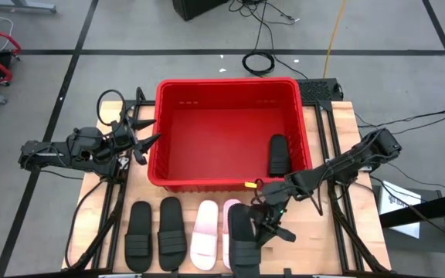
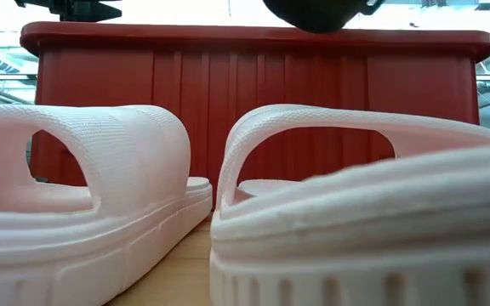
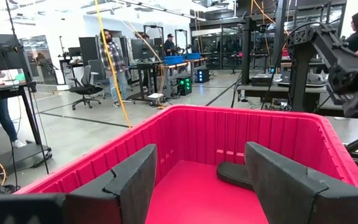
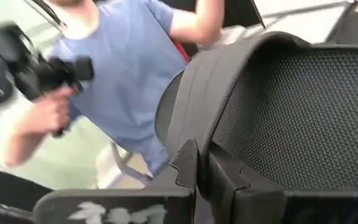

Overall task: Pick and place slides into bin
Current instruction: Put the black slide into the red container

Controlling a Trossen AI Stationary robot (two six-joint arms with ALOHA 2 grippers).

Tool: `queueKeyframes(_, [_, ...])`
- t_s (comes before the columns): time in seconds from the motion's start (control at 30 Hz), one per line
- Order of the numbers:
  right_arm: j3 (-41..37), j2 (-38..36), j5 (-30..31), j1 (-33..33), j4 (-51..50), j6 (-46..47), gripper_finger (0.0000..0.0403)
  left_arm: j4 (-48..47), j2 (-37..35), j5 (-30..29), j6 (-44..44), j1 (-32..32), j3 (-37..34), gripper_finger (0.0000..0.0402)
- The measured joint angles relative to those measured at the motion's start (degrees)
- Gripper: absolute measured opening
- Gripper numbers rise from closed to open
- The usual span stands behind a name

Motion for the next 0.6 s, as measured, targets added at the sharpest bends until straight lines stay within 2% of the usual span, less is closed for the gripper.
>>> queueKeyframes(0.1, [3.51, 0.0, 0.08, -0.87, -7.64, -5.14, 0.0006, 0.0, -0.02, 0.0, -0.02, 0.01, 0.0, 0.025])
queueKeyframes(0.27, [8.7, 0.0, 0.14, -2.97, -12.55, -11.6, 0.0006, 0.0, -0.01, -0.02, 0.02, 0.0, 0.0, 0.025])
queueKeyframes(0.4, [13.9, -0.46, 0.51, -5.16, -21.46, -16.7, 0.0006, 0.0, 0.0, -0.02, 0.02, 0.01, 0.0, 0.025])
queueKeyframes(0.6, [21.17, -3.45, 7.78, -9.32, -36.17, -26.83, 0.0006, 0.0, -0.02, -0.02, 0.04, 0.01, 0.0, 0.025])
